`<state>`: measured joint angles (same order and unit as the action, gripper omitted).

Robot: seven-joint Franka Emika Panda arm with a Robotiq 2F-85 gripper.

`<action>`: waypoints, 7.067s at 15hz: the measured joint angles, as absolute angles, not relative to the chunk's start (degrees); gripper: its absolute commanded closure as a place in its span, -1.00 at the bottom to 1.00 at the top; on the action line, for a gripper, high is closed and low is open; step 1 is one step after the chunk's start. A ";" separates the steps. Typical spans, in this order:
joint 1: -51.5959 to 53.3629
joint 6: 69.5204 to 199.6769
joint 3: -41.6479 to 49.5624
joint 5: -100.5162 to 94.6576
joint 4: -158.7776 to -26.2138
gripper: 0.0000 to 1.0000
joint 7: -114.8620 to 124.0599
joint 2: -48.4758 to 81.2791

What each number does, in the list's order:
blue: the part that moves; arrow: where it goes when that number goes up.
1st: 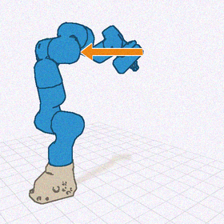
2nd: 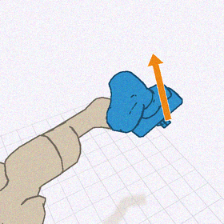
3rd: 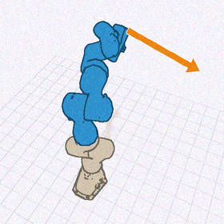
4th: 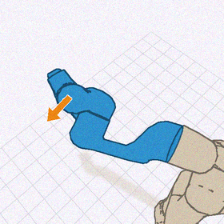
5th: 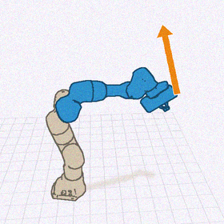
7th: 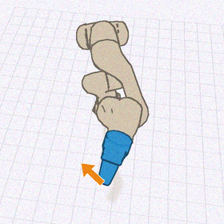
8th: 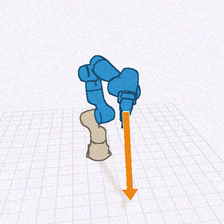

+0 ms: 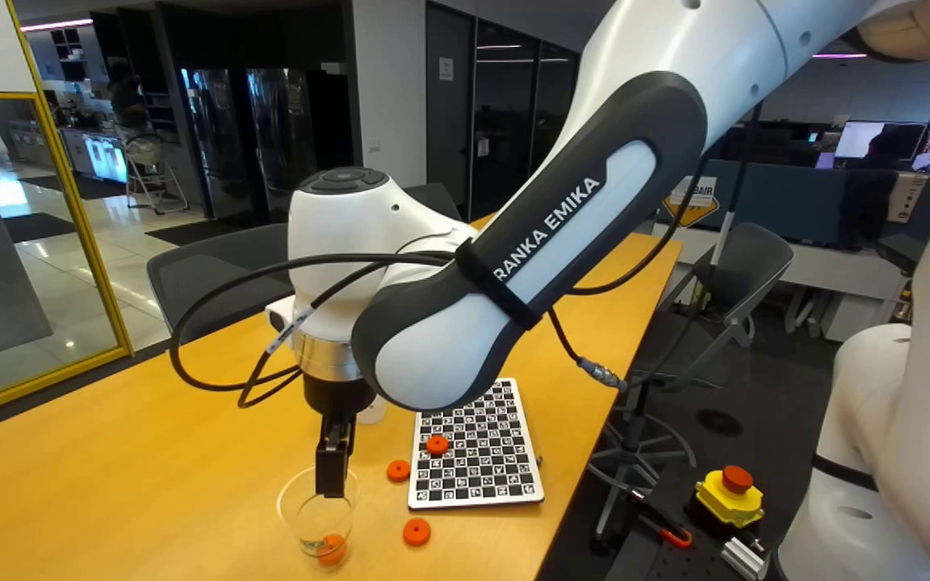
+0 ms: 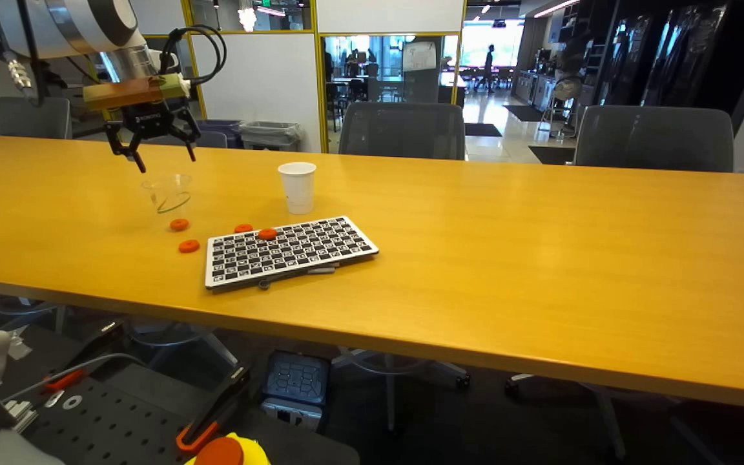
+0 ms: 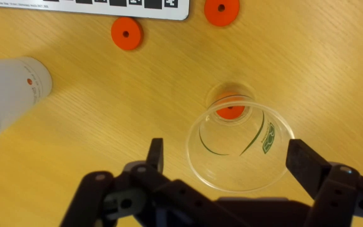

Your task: Put the blue circle into the white cup then the orange circles inside the transparent cup.

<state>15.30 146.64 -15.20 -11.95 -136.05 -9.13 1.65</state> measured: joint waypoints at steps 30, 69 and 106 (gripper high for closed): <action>4.83 154.41 -10.64 -4.66 -134.50 -1.00 -19.59 16.73; 9.26 147.04 -13.02 -9.64 -132.42 0.50 -10.04 10.33; 15.12 145.77 -16.32 -5.45 -132.82 -1.00 -21.03 5.40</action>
